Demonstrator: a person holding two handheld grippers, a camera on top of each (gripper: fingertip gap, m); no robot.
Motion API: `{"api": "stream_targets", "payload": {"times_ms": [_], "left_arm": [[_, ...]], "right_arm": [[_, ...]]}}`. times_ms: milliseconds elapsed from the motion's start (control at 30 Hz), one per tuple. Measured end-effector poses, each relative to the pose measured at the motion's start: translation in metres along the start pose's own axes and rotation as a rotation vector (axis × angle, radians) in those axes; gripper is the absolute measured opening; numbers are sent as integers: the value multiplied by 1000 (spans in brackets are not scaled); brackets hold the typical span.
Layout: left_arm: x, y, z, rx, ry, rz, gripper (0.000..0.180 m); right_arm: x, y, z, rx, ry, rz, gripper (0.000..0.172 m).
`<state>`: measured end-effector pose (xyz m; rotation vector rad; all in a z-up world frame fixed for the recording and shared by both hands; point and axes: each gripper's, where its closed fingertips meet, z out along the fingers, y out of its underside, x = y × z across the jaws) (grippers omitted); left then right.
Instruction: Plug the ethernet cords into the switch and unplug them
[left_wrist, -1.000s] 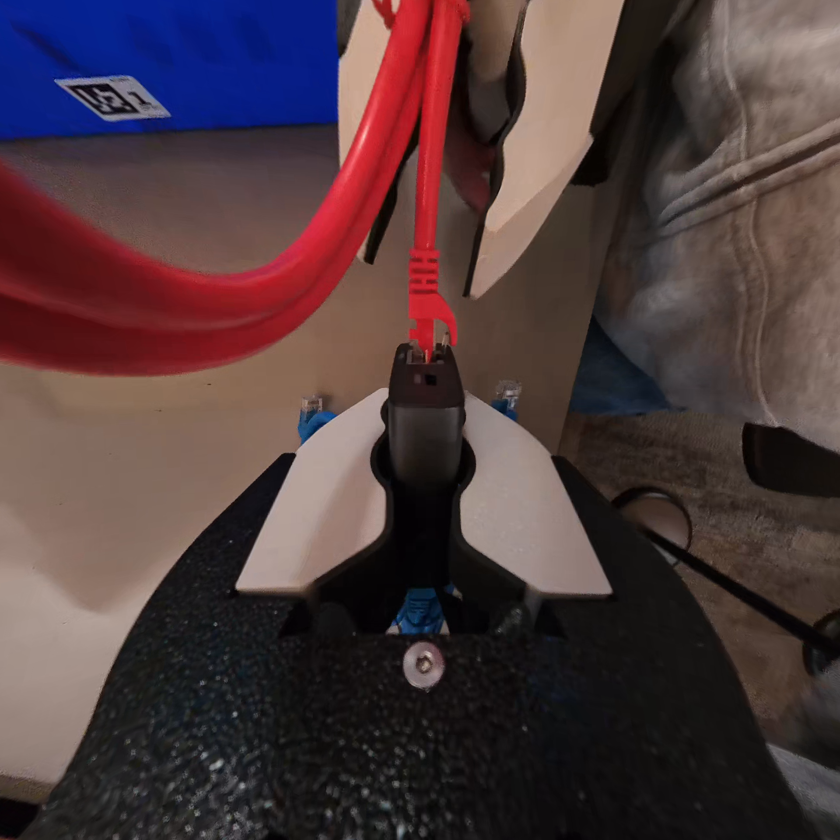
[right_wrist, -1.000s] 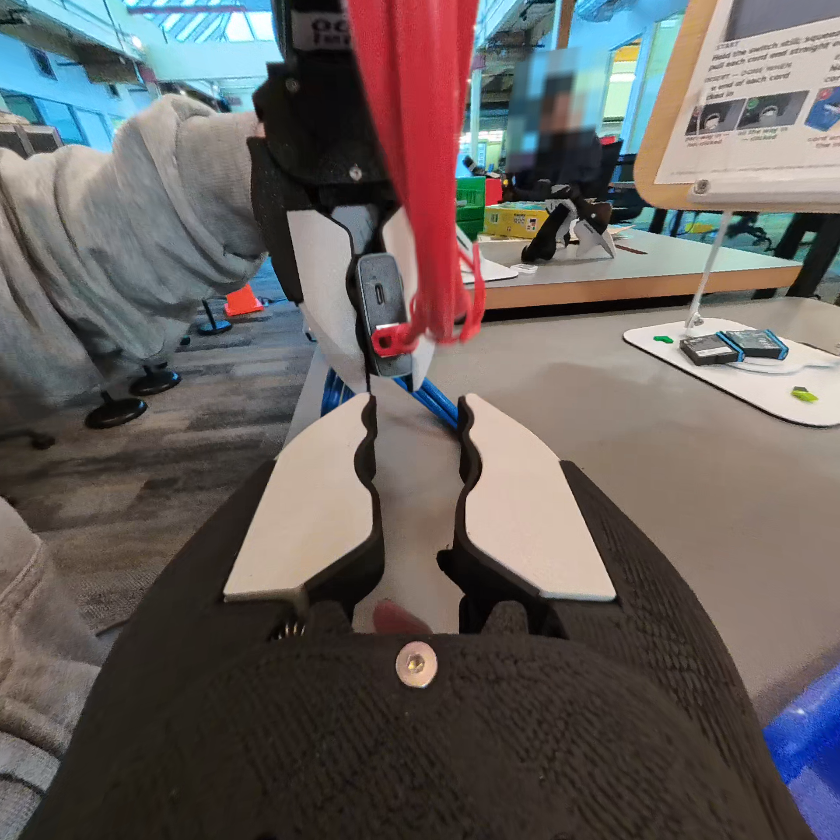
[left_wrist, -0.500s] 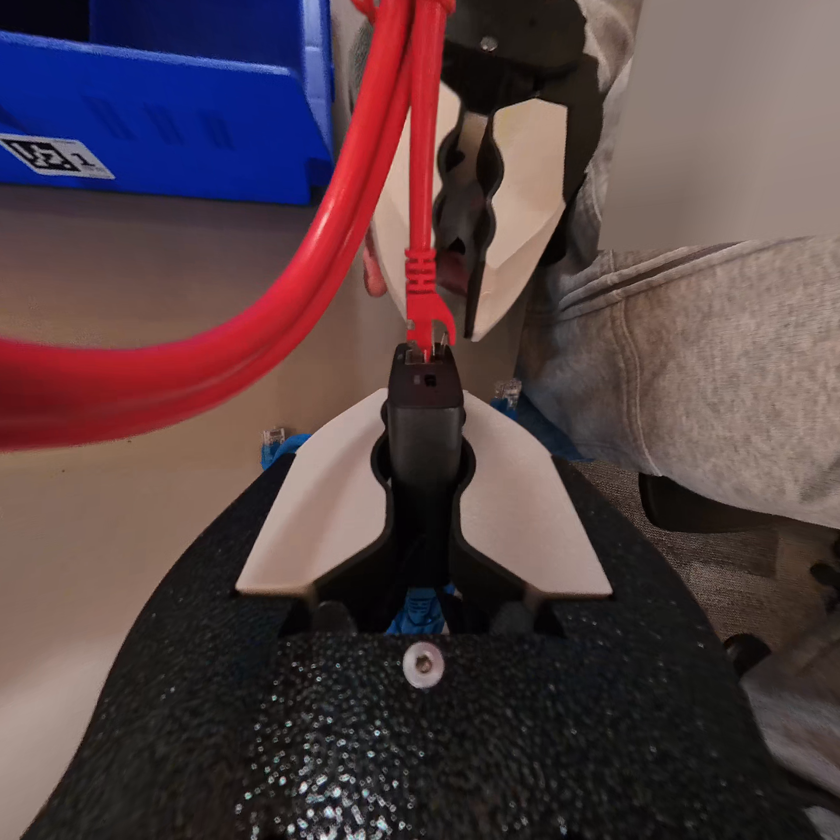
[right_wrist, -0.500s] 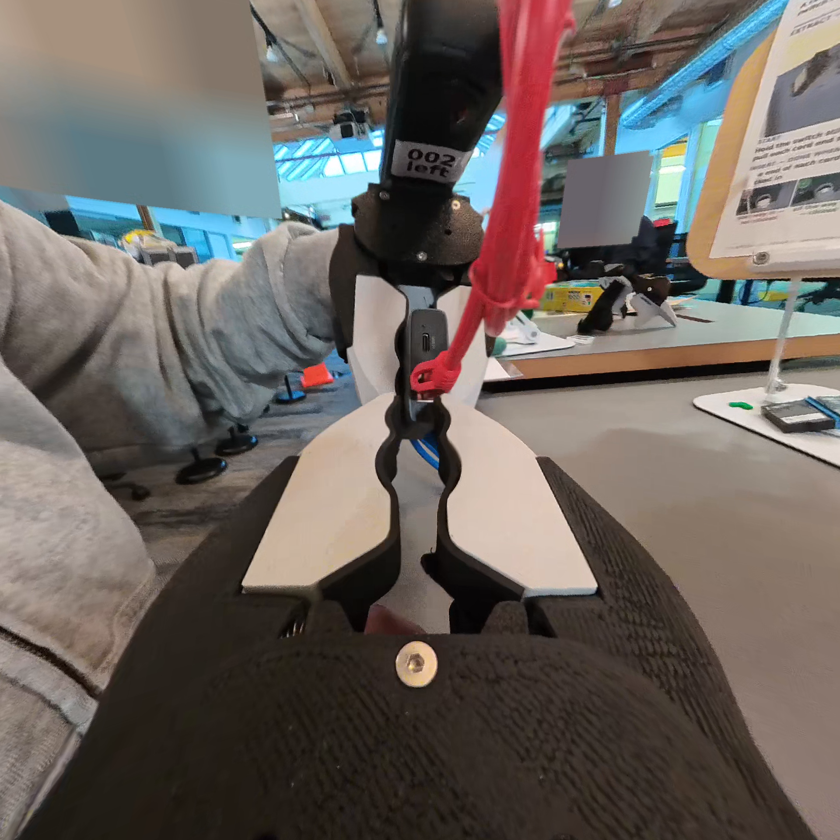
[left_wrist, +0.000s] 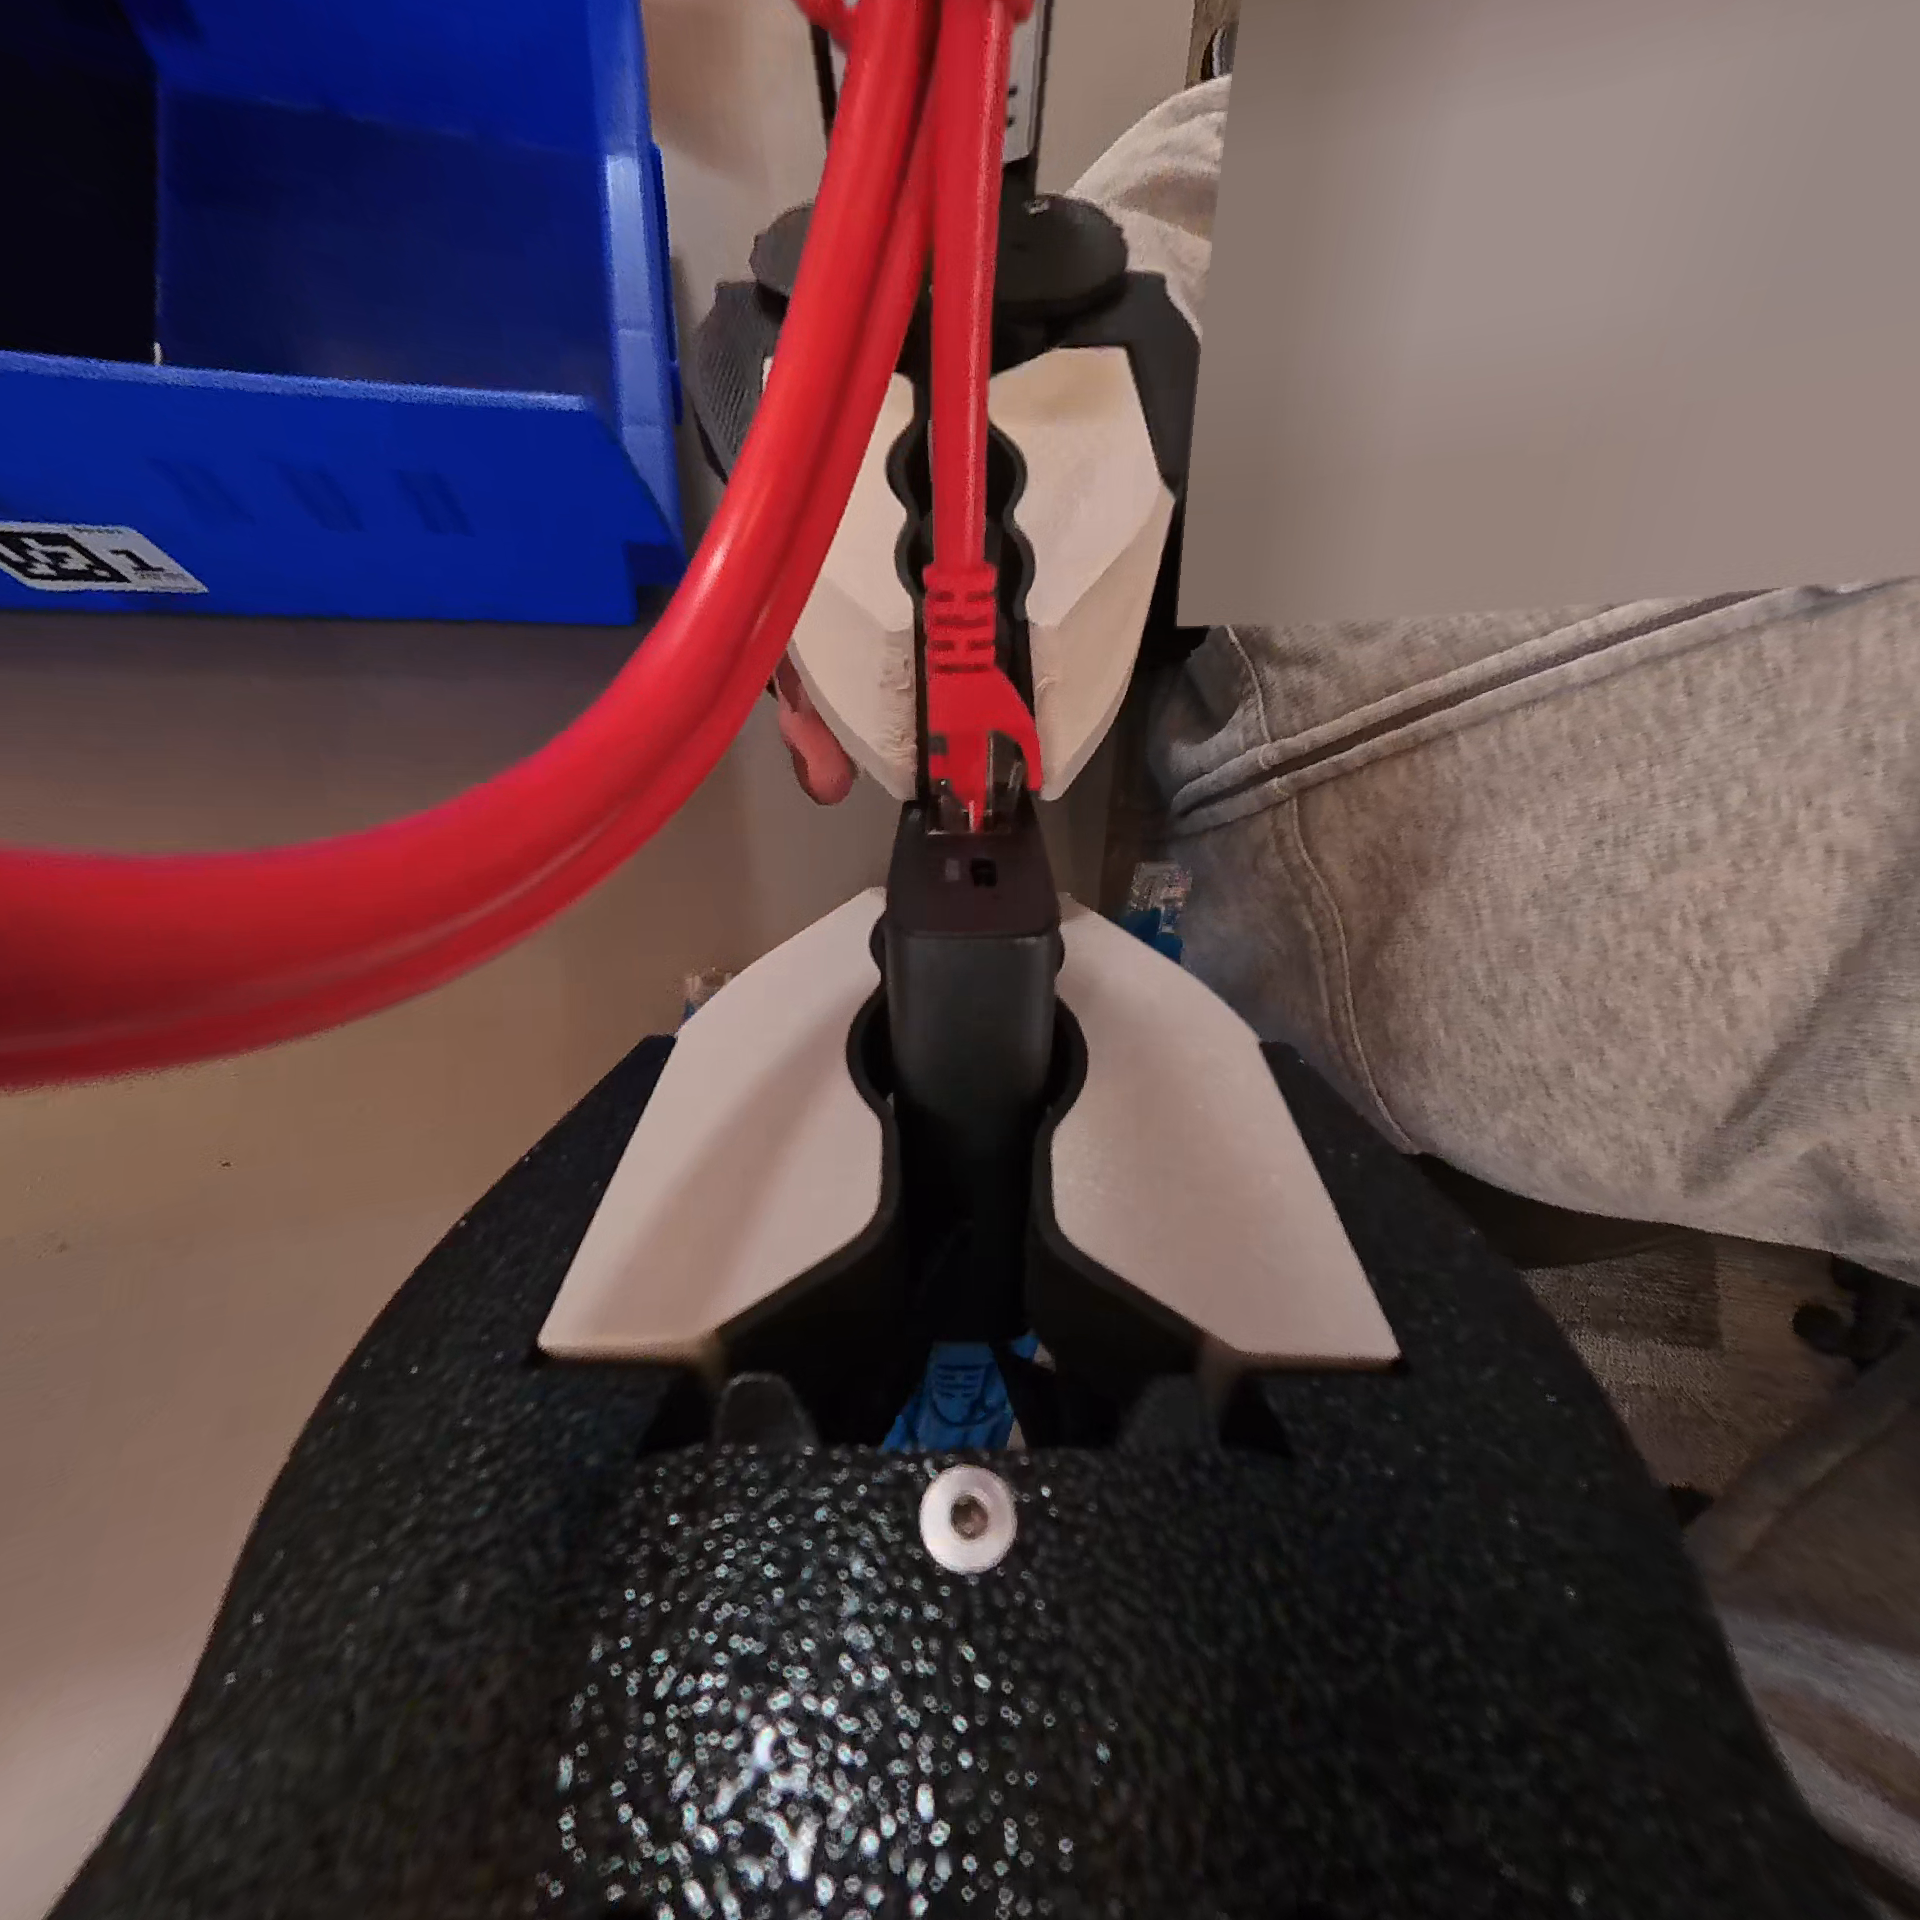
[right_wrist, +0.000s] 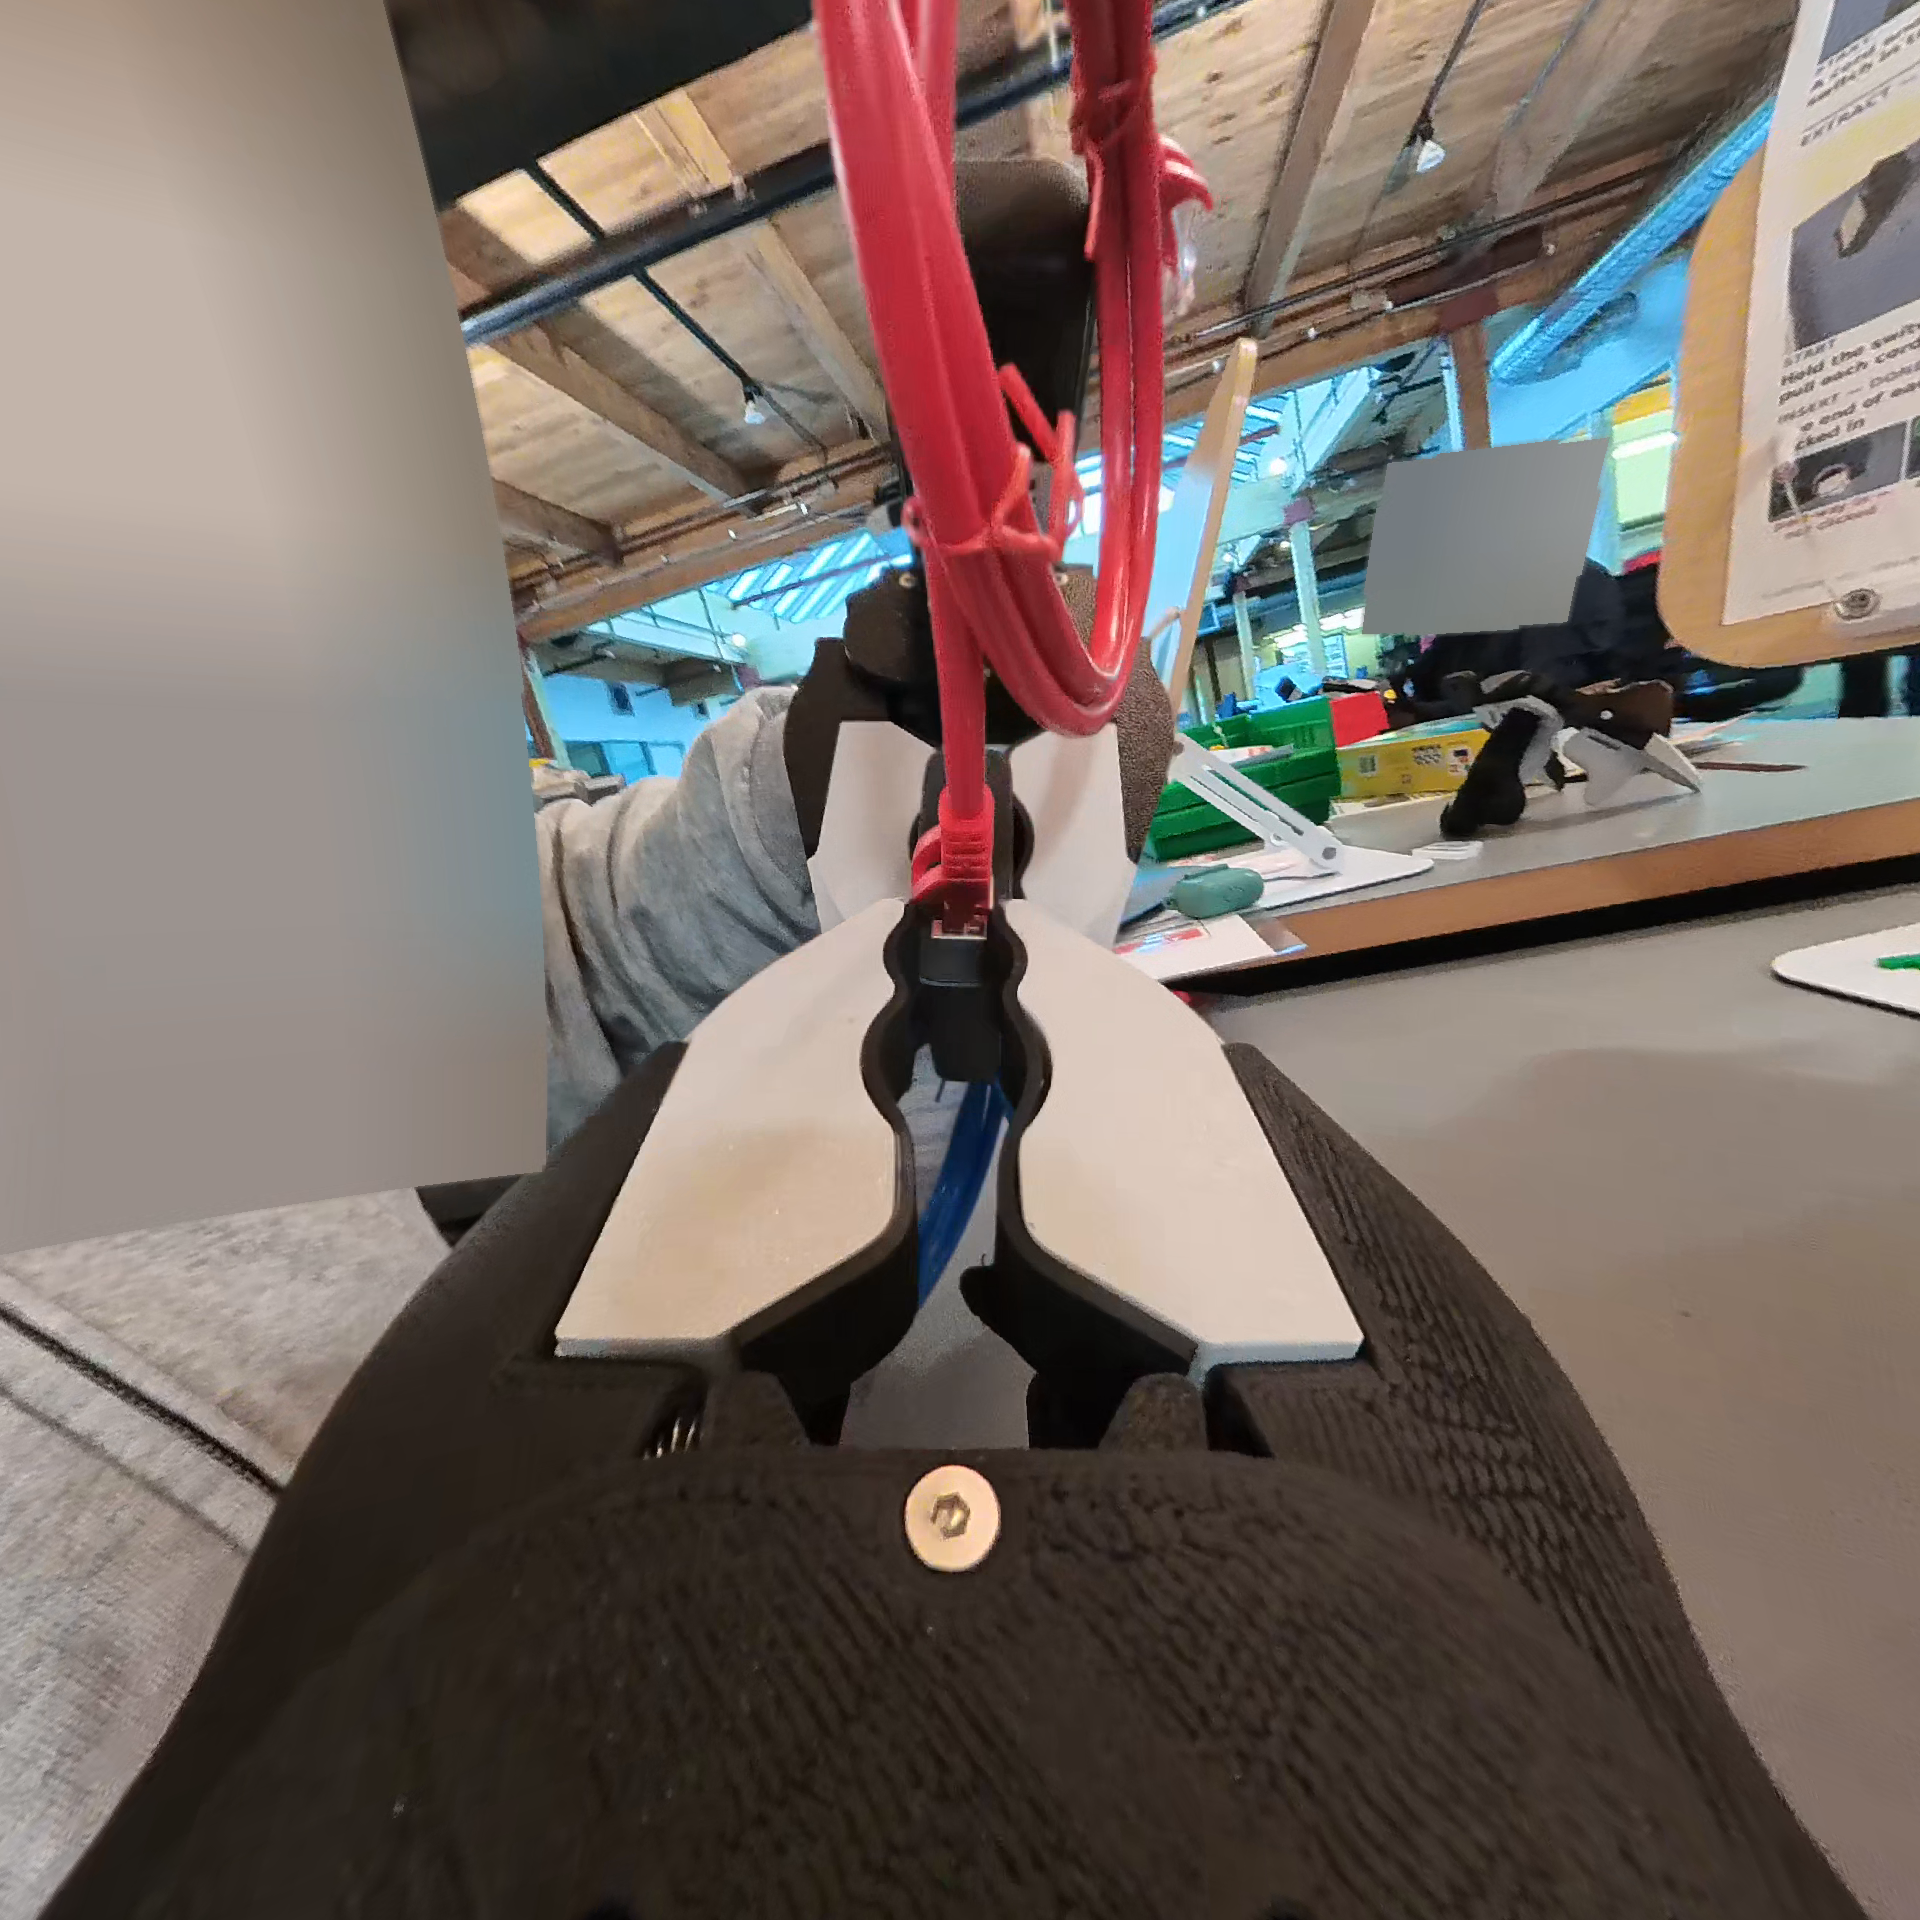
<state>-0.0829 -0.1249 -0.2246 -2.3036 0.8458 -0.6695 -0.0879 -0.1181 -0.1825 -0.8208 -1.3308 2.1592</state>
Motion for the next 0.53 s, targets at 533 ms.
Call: {"api": "stream_targets", "payload": {"times_ms": [533], "left_arm": [[3, -13, 5, -7, -16, 50, 22]], "right_arm": [[-4, -12, -5, 60, 4, -79, 14]]}}
